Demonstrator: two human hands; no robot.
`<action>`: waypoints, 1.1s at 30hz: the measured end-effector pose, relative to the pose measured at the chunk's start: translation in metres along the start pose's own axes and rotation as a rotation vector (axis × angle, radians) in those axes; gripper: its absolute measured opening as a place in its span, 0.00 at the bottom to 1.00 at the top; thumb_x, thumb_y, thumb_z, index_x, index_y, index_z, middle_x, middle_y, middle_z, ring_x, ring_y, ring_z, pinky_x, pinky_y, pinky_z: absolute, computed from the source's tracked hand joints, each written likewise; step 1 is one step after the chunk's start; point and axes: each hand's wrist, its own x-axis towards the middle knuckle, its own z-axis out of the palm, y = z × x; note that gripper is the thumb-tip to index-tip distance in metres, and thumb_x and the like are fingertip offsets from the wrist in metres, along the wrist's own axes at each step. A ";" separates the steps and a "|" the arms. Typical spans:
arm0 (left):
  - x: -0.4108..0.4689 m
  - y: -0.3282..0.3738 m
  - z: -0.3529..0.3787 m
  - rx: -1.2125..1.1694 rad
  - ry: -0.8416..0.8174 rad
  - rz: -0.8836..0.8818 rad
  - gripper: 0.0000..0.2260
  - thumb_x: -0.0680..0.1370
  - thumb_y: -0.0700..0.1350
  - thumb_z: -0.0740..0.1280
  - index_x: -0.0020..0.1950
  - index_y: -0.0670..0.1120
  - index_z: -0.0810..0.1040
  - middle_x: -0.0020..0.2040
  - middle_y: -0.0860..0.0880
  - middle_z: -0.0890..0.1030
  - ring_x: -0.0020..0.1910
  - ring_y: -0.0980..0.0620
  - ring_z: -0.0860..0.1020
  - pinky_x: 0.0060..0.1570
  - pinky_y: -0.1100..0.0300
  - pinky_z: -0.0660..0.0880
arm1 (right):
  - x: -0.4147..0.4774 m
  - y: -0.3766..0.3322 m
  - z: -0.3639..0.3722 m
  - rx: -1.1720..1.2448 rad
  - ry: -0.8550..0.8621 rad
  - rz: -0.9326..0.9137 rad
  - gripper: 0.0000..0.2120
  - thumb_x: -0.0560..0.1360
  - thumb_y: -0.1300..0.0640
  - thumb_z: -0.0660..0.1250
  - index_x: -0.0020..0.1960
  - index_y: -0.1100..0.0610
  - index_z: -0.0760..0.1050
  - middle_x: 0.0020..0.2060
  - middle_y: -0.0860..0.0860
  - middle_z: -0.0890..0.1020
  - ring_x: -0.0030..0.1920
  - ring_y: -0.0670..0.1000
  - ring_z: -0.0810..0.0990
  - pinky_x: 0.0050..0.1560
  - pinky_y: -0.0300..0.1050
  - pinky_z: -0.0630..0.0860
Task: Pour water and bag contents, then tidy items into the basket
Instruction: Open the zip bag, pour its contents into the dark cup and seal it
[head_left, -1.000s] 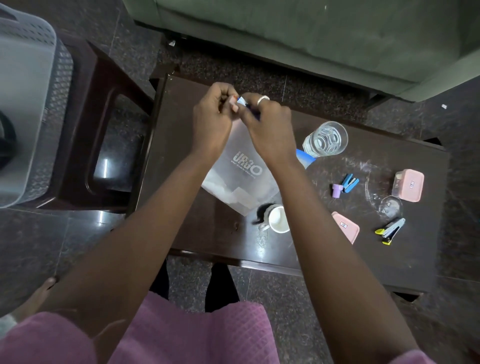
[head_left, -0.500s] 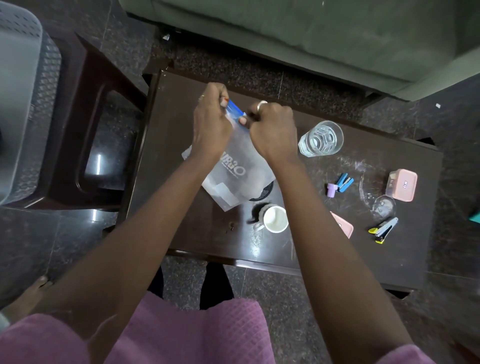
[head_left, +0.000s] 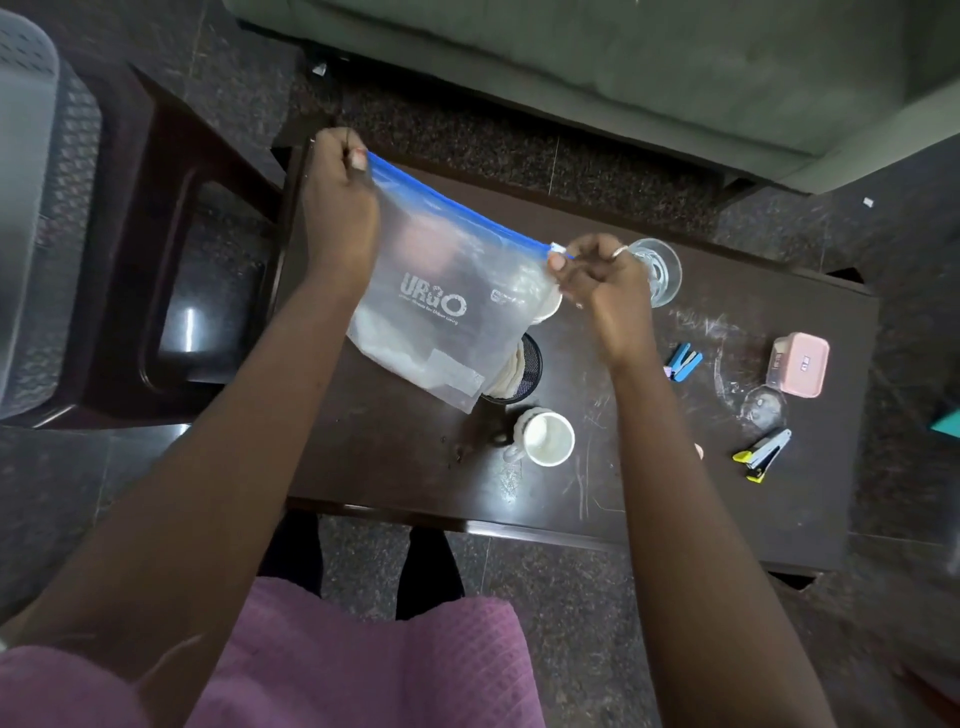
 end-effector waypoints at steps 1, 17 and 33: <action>0.005 -0.001 -0.003 -0.025 -0.005 -0.008 0.12 0.79 0.40 0.53 0.39 0.54 0.64 0.36 0.58 0.66 0.38 0.55 0.66 0.44 0.60 0.64 | -0.001 0.004 0.003 0.176 -0.043 0.025 0.10 0.70 0.61 0.71 0.45 0.50 0.72 0.33 0.46 0.81 0.42 0.50 0.79 0.46 0.45 0.72; -0.003 -0.063 -0.036 -0.042 -0.824 -0.619 0.09 0.76 0.54 0.66 0.48 0.50 0.80 0.46 0.52 0.84 0.44 0.56 0.81 0.44 0.61 0.76 | -0.014 0.045 0.039 0.563 -0.118 0.312 0.09 0.74 0.69 0.64 0.44 0.57 0.75 0.36 0.49 0.85 0.37 0.49 0.83 0.43 0.45 0.80; -0.008 -0.062 -0.038 -0.241 -0.815 -0.495 0.06 0.76 0.38 0.67 0.47 0.48 0.80 0.36 0.53 0.86 0.33 0.58 0.83 0.30 0.65 0.80 | -0.008 0.056 0.018 0.518 -0.231 0.456 0.09 0.73 0.66 0.66 0.48 0.55 0.81 0.38 0.50 0.86 0.37 0.48 0.84 0.36 0.42 0.81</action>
